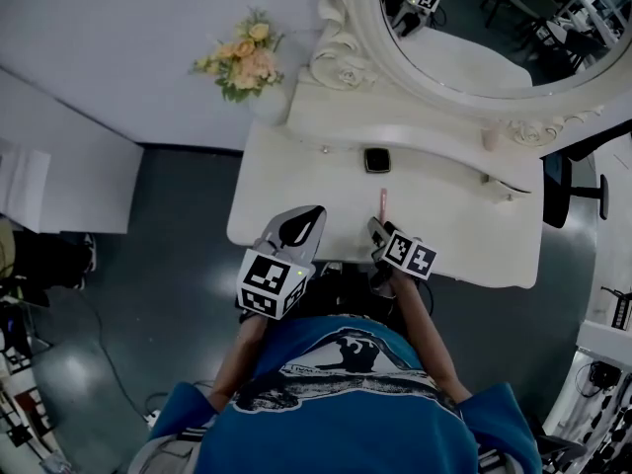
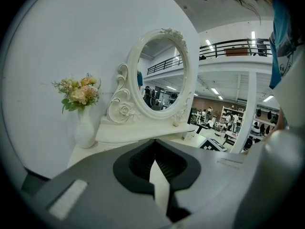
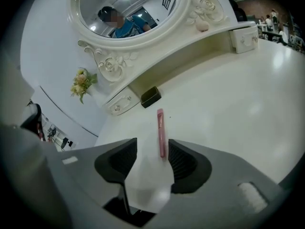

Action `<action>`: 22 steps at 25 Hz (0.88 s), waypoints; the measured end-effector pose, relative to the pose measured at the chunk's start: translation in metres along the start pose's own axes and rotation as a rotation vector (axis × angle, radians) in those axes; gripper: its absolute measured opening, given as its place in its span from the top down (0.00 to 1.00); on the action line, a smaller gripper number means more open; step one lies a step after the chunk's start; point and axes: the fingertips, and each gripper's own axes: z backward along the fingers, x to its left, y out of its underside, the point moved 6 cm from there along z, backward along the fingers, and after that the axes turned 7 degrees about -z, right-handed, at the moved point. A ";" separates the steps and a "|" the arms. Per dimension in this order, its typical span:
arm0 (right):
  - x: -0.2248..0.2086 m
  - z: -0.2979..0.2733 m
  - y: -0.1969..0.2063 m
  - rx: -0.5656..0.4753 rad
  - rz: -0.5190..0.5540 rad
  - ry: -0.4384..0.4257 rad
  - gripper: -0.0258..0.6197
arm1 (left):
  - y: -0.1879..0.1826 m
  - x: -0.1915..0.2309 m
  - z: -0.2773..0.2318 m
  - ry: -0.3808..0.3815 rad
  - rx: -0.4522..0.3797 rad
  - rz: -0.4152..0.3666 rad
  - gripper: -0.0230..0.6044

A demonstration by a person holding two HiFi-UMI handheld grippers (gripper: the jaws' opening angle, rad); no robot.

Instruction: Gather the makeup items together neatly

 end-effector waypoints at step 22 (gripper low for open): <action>0.019 -0.027 -0.095 0.029 0.417 -0.056 0.59 | -0.001 -0.034 -0.003 -0.192 0.001 0.099 0.93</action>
